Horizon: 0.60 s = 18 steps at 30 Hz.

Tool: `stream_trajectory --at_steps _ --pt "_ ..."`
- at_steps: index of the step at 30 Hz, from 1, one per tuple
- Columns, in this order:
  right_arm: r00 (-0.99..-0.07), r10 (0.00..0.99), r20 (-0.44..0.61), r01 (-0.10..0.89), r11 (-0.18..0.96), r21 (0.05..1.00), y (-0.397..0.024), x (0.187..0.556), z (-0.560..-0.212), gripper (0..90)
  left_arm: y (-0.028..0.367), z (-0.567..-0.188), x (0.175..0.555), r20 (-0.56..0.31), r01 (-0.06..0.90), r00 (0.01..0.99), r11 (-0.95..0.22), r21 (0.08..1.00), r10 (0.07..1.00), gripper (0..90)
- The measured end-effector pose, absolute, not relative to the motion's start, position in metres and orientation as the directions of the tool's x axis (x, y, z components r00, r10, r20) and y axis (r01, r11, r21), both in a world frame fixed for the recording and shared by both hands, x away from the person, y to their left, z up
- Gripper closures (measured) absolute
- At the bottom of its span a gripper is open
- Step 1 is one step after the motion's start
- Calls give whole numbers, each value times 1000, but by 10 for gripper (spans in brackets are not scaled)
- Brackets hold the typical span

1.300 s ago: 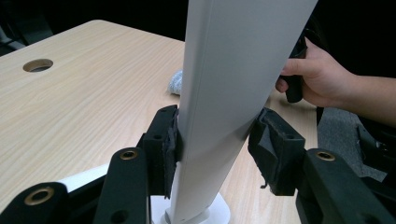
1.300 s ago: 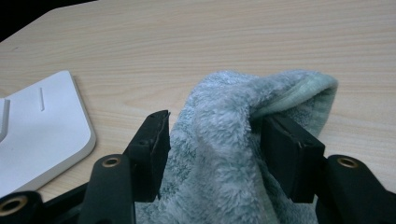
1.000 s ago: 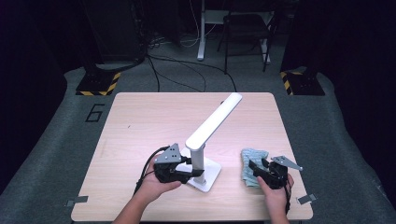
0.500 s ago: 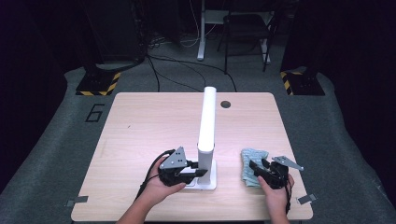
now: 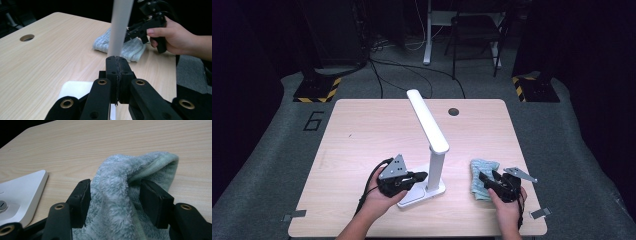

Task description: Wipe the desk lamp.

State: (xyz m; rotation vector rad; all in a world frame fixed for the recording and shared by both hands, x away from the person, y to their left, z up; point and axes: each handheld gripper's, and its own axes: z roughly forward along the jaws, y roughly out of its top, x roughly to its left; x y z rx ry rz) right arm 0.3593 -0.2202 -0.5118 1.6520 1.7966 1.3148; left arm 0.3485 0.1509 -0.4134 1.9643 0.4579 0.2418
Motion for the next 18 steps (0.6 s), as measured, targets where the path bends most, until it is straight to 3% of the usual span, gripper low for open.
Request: stream_trajectory --at_steps 9,18 --pt "-263 930 257 539 -79 838 -215 356 -507 424 152 -416 348 -41 219 900 -368 904 435 739" --pt "-293 930 222 516 -42 855 -204 352 -500 363 174 -426 343 -56 249 857 -317 915 513 523"
